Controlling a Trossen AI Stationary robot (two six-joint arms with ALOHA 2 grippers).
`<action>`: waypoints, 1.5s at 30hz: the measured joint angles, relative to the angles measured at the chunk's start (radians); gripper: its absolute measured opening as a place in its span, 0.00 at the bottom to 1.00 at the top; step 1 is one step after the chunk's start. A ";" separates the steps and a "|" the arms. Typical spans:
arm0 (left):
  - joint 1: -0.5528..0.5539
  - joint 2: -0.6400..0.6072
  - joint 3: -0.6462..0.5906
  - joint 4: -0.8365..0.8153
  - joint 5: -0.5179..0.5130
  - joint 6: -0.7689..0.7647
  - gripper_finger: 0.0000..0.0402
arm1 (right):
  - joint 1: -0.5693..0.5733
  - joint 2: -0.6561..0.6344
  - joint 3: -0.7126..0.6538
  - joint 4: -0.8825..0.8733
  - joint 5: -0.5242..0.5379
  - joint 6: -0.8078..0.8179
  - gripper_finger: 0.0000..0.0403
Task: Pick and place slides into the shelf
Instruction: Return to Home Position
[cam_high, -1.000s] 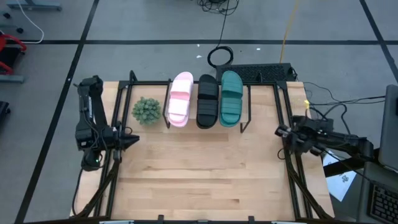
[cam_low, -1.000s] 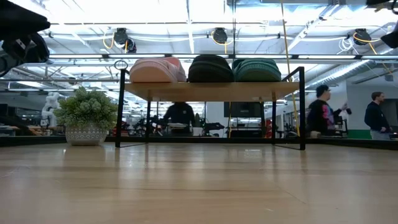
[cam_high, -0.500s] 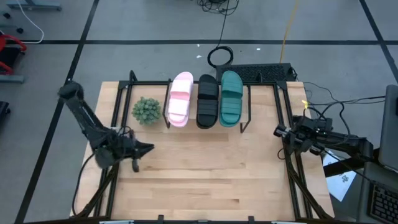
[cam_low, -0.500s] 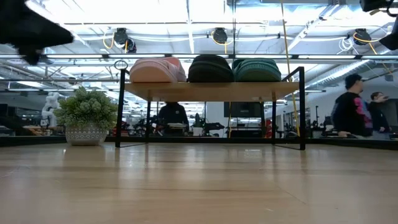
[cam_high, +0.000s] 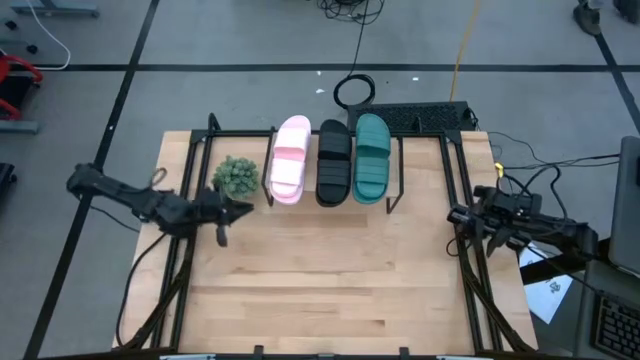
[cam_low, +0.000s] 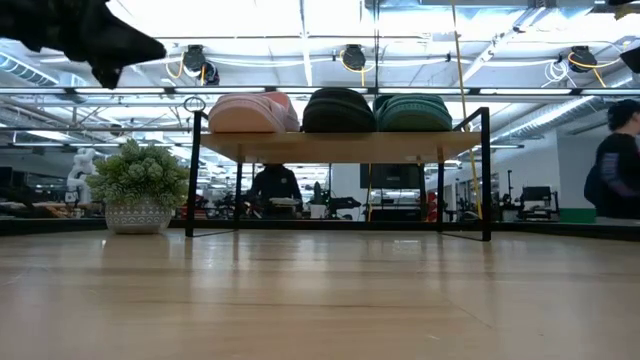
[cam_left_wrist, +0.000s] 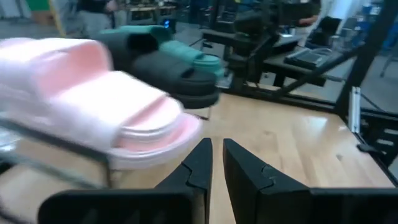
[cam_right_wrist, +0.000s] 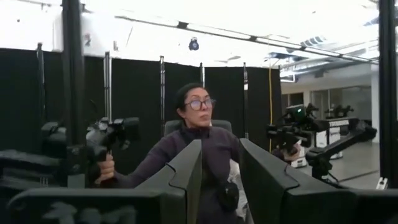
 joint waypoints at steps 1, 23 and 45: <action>0.013 -0.027 0.021 -0.064 0.004 -0.014 0.10 | 0.000 -0.007 0.000 0.001 -0.008 -0.003 0.24; 0.013 -0.098 -0.259 0.232 0.026 -0.047 0.10 | 0.000 -0.025 0.000 -0.283 0.022 -0.226 0.24; 0.034 -0.098 -0.267 0.193 0.031 -0.024 0.10 | -0.066 -0.026 0.000 -0.971 0.281 -0.913 0.24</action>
